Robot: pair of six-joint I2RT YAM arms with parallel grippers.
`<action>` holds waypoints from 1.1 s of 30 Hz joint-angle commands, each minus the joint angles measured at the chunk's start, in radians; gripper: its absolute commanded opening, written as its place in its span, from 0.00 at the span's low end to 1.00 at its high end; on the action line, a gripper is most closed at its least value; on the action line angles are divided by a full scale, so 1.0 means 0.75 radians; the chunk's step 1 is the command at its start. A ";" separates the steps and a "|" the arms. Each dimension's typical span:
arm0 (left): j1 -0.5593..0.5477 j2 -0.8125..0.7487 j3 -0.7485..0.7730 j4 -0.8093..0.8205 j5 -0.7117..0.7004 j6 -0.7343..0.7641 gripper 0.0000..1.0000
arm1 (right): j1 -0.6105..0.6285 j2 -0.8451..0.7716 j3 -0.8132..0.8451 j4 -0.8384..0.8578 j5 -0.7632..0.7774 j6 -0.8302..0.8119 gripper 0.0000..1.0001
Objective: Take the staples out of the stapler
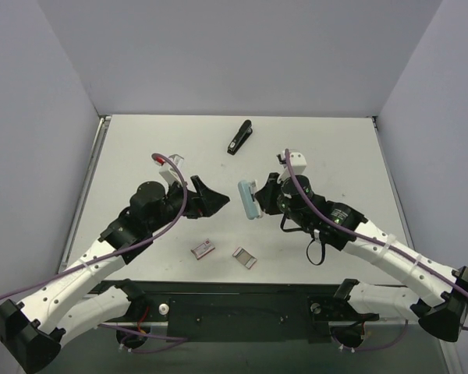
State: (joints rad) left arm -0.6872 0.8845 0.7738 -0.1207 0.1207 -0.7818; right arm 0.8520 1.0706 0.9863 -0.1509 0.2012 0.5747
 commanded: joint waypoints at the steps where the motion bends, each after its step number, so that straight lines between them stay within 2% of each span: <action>1: -0.018 -0.026 -0.050 0.189 -0.010 -0.197 0.89 | 0.115 -0.004 0.008 0.001 0.124 0.007 0.00; 5: -0.031 -0.042 -0.062 0.206 -0.008 -0.281 0.89 | 0.189 0.014 0.039 0.015 0.153 0.009 0.00; 18: -0.045 -0.056 -0.068 0.196 -0.034 -0.324 0.87 | 0.361 0.088 0.153 0.029 0.233 -0.018 0.00; 24: -0.053 -0.058 -0.072 0.204 -0.040 -0.328 0.81 | 0.398 0.121 0.194 0.029 0.249 -0.022 0.00; 33: -0.063 -0.073 -0.089 0.222 -0.048 -0.328 0.65 | 0.431 0.133 0.215 0.025 0.310 -0.030 0.00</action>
State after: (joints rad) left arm -0.7280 0.8516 0.7074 -0.0116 0.1013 -1.0252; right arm 1.1603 1.1732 1.0988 -0.1677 0.3721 0.5682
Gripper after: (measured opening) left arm 0.672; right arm 0.080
